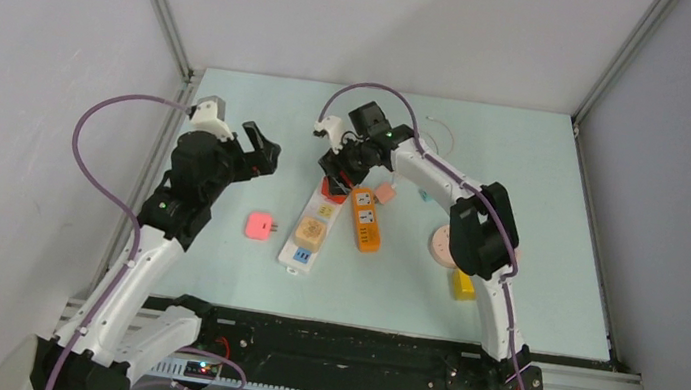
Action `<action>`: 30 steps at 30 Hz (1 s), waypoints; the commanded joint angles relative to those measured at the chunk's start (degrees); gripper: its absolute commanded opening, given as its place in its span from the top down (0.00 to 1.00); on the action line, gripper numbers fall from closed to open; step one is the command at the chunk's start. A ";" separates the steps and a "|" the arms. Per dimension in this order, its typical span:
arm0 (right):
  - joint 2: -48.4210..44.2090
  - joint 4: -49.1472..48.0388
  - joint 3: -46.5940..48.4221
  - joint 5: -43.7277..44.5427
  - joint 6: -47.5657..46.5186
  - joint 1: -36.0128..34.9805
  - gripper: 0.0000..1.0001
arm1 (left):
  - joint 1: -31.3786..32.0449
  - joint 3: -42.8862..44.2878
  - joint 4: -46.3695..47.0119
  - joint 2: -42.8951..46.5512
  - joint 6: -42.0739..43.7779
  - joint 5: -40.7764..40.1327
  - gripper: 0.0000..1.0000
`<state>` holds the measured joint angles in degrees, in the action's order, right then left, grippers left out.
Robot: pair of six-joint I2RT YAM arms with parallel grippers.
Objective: Insert the plug
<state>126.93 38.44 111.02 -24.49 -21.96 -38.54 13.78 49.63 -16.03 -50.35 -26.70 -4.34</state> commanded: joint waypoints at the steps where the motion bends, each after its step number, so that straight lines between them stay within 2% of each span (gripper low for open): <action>1: -3.18 -7.02 -1.99 0.47 -1.76 0.12 1.00 | -0.67 -0.38 0.56 0.28 1.36 0.07 0.02; 11: -1.71 -5.41 -3.03 -0.67 -7.59 -1.12 1.00 | -0.99 -0.50 0.51 0.37 2.71 -0.26 0.02; 19: -3.32 -2.94 -3.55 -1.75 -7.32 -1.72 1.00 | -1.07 -0.91 0.56 0.24 3.05 -0.35 0.02; 30: -1.83 4.12 1.27 -1.42 -4.14 -0.55 1.00 | -1.16 -0.89 0.56 -0.20 3.73 -0.13 0.02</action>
<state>126.28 39.00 109.73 -25.89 -27.44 -39.35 13.15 49.06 -16.95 -50.59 -24.51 -4.32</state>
